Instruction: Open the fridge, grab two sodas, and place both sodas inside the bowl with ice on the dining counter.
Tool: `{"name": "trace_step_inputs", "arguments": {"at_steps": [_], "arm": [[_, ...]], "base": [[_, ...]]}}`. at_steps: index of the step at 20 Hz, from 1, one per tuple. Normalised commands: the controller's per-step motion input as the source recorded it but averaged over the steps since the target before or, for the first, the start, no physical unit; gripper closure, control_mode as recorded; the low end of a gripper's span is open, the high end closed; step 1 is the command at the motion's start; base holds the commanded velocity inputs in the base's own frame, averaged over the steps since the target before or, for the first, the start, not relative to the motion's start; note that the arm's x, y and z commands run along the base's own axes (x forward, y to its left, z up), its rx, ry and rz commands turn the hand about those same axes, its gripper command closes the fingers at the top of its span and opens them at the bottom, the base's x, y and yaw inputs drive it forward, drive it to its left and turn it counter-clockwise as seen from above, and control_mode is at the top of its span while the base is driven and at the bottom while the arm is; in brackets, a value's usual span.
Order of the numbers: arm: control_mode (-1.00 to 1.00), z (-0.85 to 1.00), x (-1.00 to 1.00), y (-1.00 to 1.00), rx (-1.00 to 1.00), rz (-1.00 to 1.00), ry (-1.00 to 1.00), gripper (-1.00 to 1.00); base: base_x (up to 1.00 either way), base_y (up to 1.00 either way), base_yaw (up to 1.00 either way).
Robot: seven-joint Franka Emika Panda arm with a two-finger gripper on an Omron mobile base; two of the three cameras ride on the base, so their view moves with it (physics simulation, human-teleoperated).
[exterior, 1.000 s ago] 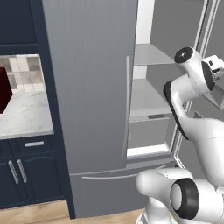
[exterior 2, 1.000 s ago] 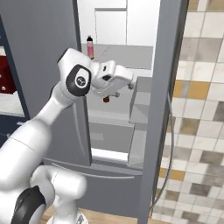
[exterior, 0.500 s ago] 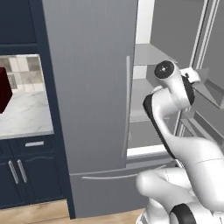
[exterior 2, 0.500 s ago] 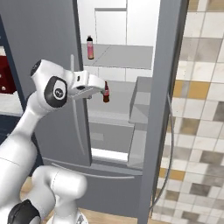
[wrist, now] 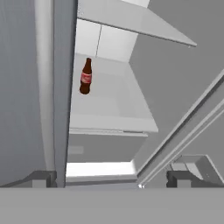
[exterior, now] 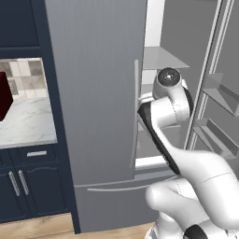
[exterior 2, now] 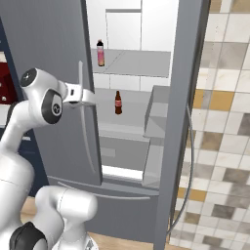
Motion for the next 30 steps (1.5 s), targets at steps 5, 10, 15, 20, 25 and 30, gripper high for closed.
{"name": "trace_step_inputs", "arguments": {"at_steps": [5,10,15,20,25,30], "arm": [[-1.00,0.00,0.57,0.71,0.17,0.05,0.00,-1.00],[-1.00,-0.03,0.62,0.32,0.03,0.00,0.00,-1.00],[-1.00,-0.07,0.68,0.12,0.03,0.01,0.00,-1.00],[-1.00,-0.14,0.53,0.00,0.05,0.05,0.00,-1.00],[-1.00,-0.24,0.02,0.00,0.01,0.02,-0.04,-1.00],[-1.00,-0.17,0.16,-0.01,0.02,0.00,-0.03,-1.00]], "base": [[0.00,0.00,0.00],[0.00,0.00,0.00],[0.00,0.00,0.00],[0.00,0.00,0.00],[0.00,0.00,0.00],[0.00,0.00,0.00]]}}
